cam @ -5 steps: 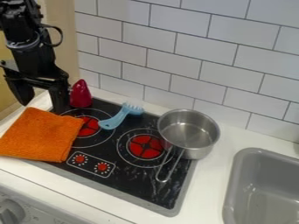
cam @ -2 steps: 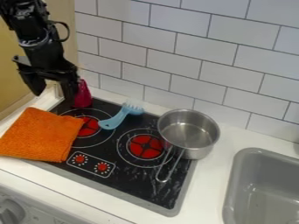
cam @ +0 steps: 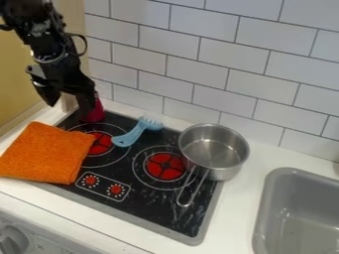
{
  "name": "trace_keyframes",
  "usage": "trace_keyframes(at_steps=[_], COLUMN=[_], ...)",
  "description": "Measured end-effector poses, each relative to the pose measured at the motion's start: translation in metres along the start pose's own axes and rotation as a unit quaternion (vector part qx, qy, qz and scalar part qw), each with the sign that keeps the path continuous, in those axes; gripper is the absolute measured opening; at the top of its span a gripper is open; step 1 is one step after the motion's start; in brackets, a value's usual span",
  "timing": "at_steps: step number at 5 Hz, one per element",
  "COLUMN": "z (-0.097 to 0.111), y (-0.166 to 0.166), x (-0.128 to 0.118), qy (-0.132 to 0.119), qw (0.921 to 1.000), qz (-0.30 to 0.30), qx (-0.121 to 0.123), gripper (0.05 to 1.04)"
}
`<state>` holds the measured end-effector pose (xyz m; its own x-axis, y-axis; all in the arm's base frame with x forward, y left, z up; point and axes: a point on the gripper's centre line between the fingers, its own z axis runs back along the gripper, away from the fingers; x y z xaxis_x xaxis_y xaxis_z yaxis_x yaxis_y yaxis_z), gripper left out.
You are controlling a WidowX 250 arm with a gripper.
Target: Moved a red object to the right stove.
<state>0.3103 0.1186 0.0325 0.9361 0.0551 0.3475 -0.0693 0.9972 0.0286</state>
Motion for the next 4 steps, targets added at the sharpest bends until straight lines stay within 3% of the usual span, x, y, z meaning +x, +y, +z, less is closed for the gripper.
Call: trace_keyframes(at_steps=[1, 2, 3, 4], z=[-0.015, -0.023, -0.032, -0.034], y=[-0.003, -0.007, -0.009, -0.011], x=[0.003, 0.015, 0.024, 0.025], qy=[-0.001, -0.029, -0.028, -0.029], qw=[0.9999, 0.9990, 0.9982, 0.9978], qz=[0.002, -0.002, 0.000, -0.007], qx=[-0.014, -0.034, -0.053, -0.059], gripper=[0.999, 0.999, 0.942, 0.722])
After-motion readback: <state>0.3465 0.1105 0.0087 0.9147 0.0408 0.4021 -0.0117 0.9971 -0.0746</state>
